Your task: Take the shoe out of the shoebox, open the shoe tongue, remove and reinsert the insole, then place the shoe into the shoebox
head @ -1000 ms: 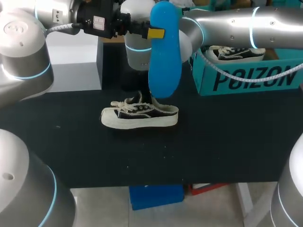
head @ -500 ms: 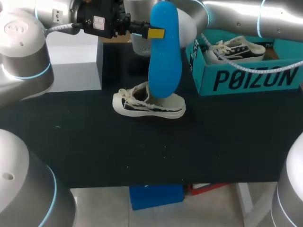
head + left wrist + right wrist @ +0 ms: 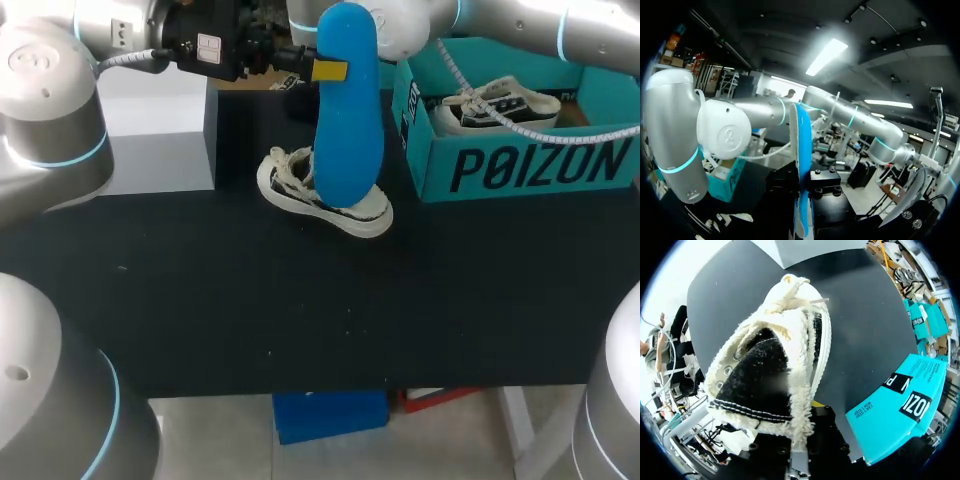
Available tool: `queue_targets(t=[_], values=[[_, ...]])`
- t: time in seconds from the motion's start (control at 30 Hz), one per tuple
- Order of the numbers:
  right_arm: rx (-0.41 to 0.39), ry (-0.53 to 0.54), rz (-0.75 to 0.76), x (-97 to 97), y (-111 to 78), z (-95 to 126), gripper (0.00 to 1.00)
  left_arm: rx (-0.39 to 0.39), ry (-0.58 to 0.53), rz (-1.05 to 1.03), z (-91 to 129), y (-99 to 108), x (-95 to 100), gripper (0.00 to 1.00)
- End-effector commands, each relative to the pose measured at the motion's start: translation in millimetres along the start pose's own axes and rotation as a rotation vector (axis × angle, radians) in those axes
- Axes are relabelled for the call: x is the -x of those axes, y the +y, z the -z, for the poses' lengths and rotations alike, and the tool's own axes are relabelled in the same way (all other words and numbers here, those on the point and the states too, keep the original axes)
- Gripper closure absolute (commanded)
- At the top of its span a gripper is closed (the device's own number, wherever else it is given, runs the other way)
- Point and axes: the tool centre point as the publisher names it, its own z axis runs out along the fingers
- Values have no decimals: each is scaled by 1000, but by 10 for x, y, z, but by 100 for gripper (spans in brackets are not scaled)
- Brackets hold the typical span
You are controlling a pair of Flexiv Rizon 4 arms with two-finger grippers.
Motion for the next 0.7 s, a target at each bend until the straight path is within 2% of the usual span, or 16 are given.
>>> queue_targets(t=[0.03,0.3,0.7], values=[[63,10,-118,-55,-148,19,100,-2,-2,-1,-12,9,5,100],[99,31,-302,-177,-210,2,100,-2,-2,-1,-12,9,5,100],[156,37,-545,-208,-248,-35,100,-2,-2,-1,-12,9,5,100]])
